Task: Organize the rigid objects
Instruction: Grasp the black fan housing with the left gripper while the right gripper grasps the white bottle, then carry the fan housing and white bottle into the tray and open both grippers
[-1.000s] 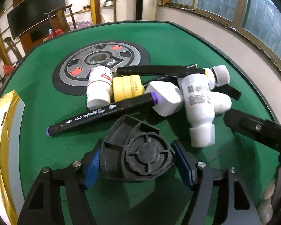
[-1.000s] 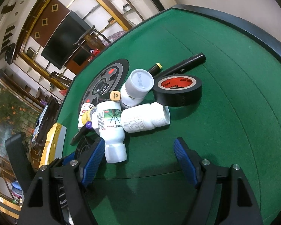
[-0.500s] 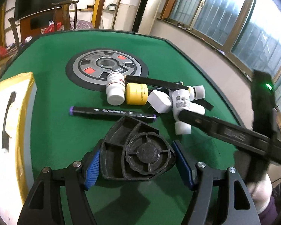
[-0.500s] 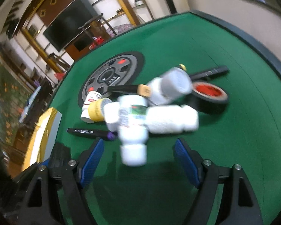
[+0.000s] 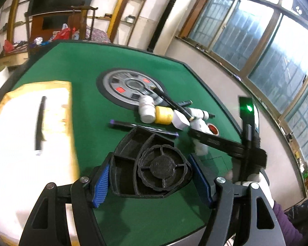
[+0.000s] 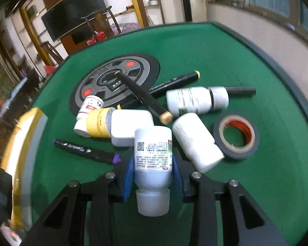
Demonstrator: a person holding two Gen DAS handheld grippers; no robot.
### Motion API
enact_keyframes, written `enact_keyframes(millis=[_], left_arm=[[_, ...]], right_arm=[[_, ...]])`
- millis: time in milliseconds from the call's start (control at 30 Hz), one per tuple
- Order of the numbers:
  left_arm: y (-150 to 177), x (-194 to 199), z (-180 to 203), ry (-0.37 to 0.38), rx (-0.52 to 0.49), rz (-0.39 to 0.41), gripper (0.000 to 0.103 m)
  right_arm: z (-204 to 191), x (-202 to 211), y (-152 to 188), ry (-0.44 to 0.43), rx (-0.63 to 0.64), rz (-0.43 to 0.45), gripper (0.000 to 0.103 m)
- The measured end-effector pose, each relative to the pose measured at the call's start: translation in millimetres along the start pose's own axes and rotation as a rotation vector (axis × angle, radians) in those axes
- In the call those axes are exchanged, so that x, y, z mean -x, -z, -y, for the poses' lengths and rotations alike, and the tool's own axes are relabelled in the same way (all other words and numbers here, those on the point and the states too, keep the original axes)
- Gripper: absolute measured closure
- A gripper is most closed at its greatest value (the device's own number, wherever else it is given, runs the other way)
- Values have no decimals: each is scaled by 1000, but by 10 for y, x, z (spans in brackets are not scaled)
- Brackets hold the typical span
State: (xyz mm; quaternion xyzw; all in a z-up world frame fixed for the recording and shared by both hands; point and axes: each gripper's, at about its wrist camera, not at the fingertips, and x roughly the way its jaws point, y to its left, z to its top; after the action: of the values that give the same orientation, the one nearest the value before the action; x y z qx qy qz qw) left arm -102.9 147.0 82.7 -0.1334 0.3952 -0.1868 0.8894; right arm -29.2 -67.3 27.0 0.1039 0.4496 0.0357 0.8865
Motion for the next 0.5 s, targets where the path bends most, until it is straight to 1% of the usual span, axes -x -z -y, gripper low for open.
enact_keyframes(millis=[67,133,200,233,300,333,400,500], left_arm=[[-25,149,-153,1,23,14,29],[-57,285,-302,-24,39,32,29],[-93,412,-509,-65,53,48,29],[-119,467,-632,-104,60,56,29],[-148,524,-872,-173,75,58,29],[-161,536,-954,-192,82,58,29],[-197,527,-1179,-252,97,52,29],[-245,454,-1477,-299,131,33,29]], right_arm=[[33,120,41,-31,-7,3,70],[21,250,66,-87,-16,-1,70],[-69,376,63,-145,-14,-3,70],[-121,432,49,-168,-9,-2,70],[-300,534,3,-231,10,-4,70],[-376,563,-14,-256,18,-7,70],[-638,575,-60,-314,48,-22,70],[-1028,522,-102,-381,93,-58,70]])
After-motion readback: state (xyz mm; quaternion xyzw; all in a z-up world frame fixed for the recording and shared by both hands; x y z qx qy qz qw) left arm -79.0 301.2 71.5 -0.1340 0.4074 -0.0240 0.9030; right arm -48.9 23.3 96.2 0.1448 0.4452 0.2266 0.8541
